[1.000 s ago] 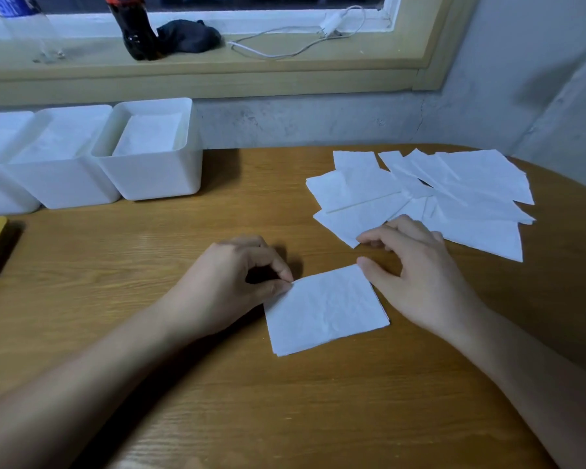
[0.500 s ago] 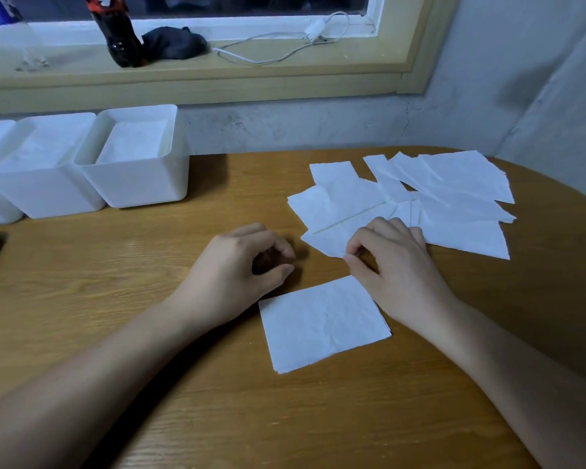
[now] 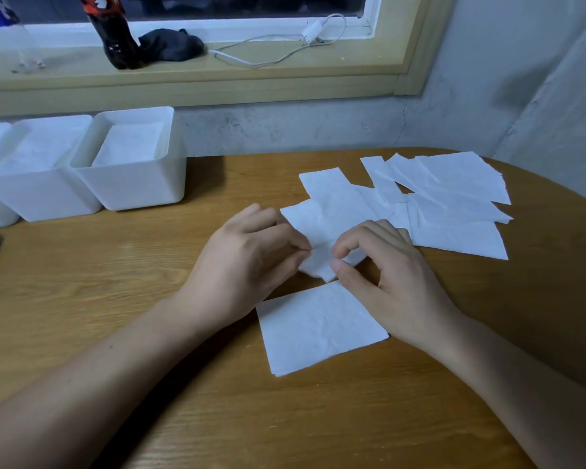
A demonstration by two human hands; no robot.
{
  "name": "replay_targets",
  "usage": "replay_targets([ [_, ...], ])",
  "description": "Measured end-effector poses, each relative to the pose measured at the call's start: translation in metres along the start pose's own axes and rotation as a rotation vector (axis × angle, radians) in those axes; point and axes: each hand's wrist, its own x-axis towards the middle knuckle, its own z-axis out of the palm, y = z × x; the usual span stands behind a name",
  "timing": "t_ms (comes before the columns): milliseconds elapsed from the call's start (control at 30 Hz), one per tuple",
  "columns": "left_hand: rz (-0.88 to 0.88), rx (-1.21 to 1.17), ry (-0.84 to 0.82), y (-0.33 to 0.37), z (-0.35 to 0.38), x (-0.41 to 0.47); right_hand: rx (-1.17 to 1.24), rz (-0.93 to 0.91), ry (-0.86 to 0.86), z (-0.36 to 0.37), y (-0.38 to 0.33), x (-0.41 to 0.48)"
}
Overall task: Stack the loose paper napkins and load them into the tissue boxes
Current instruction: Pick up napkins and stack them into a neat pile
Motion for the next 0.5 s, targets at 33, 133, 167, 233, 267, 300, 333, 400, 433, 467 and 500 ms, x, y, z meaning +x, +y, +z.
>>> replay_targets([
  [33,-0.002,0.000,-0.002,0.000,0.000,0.000,-0.002,0.008,-0.004,0.000,0.003,0.000],
  [133,0.008,0.000,-0.094,-0.006,0.002,-0.001,-0.021,0.037,-0.032,-0.002,0.013,0.002],
  [167,0.018,0.013,-0.148,-0.009,0.003,-0.002,-0.041,0.041,-0.046,-0.003,0.017,0.002],
  [233,0.059,0.071,-0.244,-0.015,0.005,-0.002,-0.105,0.039,-0.061,-0.008,0.026,0.003],
  [267,0.079,0.101,-0.268,-0.017,0.005,-0.002,-0.150,0.041,-0.068,-0.012,0.032,0.004],
  [300,0.089,0.122,-0.275,-0.019,0.006,-0.001,-0.200,0.047,-0.077,-0.017,0.038,0.005],
  [333,0.098,0.136,-0.277,-0.019,0.006,0.000,-0.246,0.058,-0.092,-0.021,0.043,0.005],
  [400,0.132,0.159,-0.295,-0.019,0.006,0.003,-0.306,0.086,-0.132,-0.027,0.052,0.005],
  [433,0.156,0.169,-0.313,-0.018,0.006,0.005,-0.320,0.093,-0.150,-0.028,0.055,0.005],
  [467,0.180,0.174,-0.334,-0.018,0.007,0.008,-0.326,0.093,-0.162,-0.028,0.057,0.005],
  [500,0.198,0.178,-0.352,-0.018,0.008,0.010,-0.329,0.090,-0.167,-0.028,0.057,0.005],
])
